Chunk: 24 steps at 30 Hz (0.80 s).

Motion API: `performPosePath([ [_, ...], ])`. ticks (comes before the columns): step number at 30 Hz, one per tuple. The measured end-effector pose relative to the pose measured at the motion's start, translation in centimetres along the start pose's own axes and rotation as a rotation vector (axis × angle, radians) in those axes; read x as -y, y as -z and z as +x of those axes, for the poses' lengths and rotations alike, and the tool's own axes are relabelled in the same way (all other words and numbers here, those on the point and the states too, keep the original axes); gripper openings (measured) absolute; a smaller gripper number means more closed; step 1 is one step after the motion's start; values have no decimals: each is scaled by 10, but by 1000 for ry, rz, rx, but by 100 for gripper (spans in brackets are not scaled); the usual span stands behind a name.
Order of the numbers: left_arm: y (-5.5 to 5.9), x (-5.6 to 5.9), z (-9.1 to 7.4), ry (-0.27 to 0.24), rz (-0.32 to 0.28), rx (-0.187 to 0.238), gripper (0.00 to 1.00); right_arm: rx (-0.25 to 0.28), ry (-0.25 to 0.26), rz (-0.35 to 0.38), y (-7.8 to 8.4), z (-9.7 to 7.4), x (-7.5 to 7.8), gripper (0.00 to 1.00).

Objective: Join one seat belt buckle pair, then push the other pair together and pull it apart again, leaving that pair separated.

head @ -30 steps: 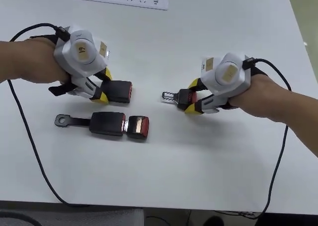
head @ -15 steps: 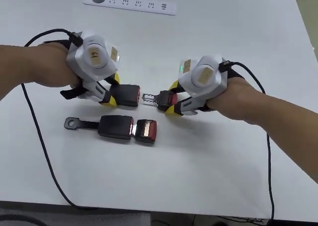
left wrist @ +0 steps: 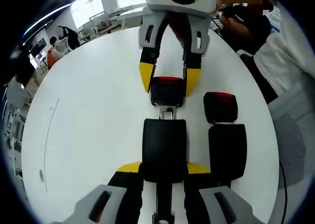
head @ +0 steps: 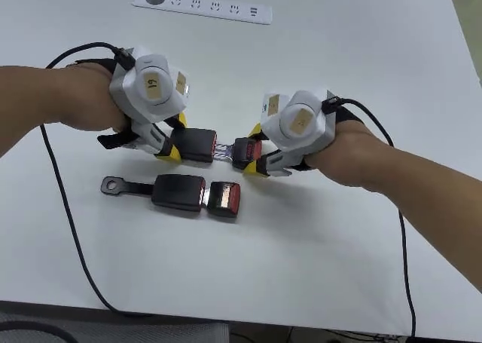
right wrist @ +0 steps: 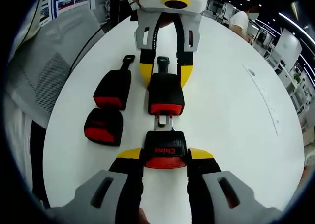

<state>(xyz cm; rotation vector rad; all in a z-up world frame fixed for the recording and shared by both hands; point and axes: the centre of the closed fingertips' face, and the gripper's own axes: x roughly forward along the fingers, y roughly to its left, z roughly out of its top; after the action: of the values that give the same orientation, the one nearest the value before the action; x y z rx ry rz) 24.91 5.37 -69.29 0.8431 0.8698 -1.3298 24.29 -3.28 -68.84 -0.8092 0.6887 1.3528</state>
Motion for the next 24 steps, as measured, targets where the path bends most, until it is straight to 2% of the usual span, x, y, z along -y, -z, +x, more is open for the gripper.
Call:
performPosePath([
  [3,0,0,0,2,2,8,32,9,-2,13,-1,6,3,32],
  [6,0,-1,0,8,-5,11,32,8,-11,40,-1,4,3,31],
  [10,0,-1,1,15,19,11,31,10,-14,31,-4,1,0,31],
  [22,1,0,0,17,6,13,31,14,-11,40,-7,11,5,30],
  [24,1,0,0,16,6,8,31,14,-10,35,-11,12,4,30],
])
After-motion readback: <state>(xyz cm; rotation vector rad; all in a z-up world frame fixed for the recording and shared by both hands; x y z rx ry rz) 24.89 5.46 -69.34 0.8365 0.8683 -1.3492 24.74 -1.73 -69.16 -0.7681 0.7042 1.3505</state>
